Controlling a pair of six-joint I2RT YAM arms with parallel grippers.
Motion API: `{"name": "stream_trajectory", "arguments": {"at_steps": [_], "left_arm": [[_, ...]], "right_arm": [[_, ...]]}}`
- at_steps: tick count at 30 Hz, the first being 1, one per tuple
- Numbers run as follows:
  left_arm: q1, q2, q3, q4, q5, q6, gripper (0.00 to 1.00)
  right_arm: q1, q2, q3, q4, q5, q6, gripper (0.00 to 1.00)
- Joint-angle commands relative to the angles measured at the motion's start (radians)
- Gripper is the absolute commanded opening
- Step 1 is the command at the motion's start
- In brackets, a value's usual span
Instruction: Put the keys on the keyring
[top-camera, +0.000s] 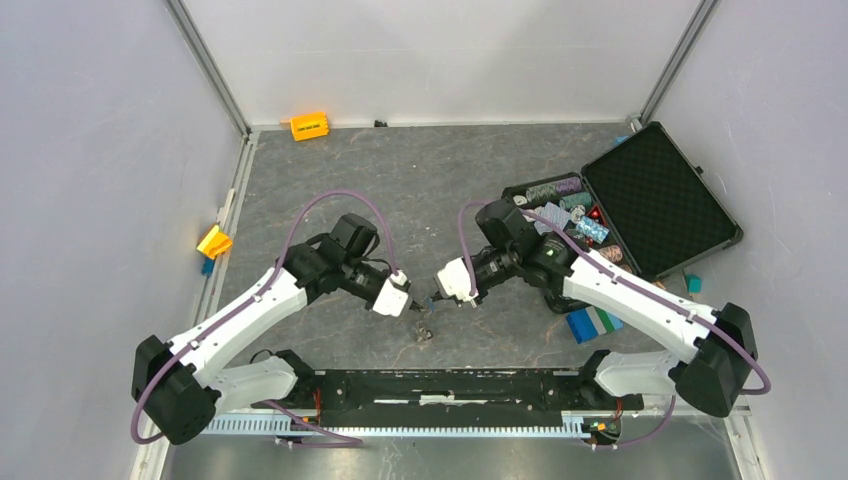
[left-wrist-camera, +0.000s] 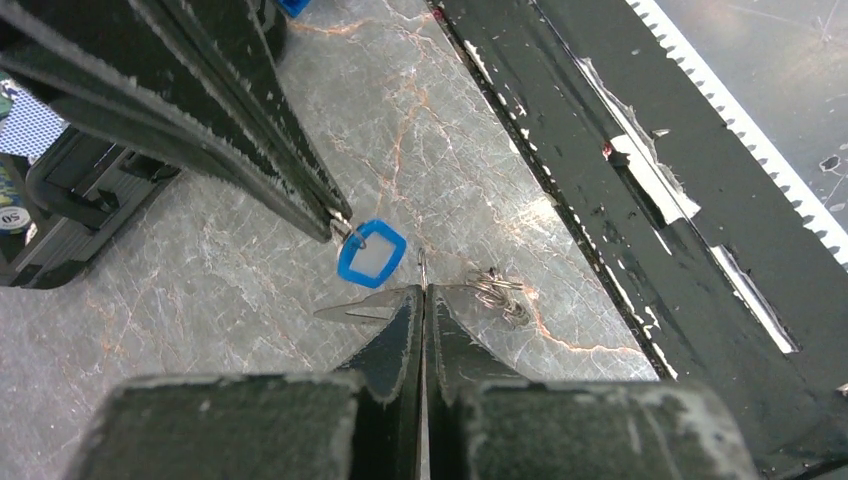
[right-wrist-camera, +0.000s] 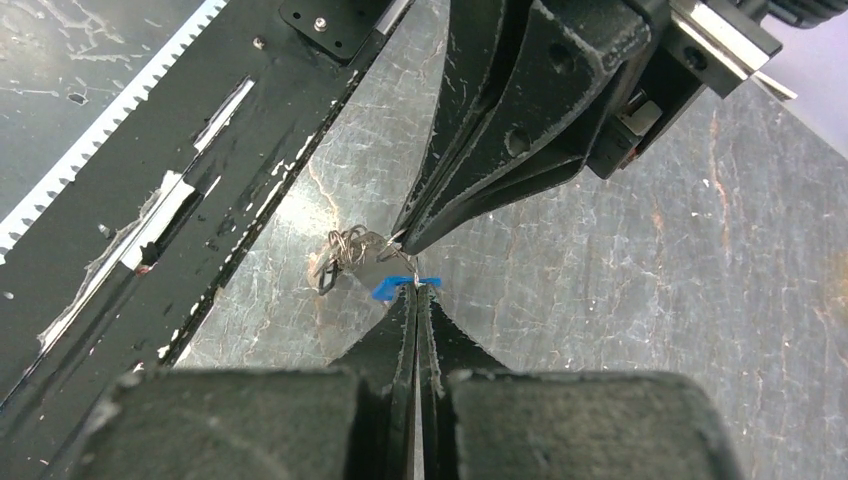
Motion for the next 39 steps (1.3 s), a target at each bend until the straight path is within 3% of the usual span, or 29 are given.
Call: {"name": "stream_trajectory", "arguments": {"at_steps": [1,39], "left_arm": [[-0.021,-0.021,-0.005,0.002,-0.001,0.084,0.02],[-0.029,-0.034,-0.001,0.002,-0.039,0.090,0.02]], "right_arm": [[0.009,0.022,0.005,-0.008,0.000,-0.028,0.00],[0.058,0.072,0.014,0.013,0.028,0.007,0.00]]}}
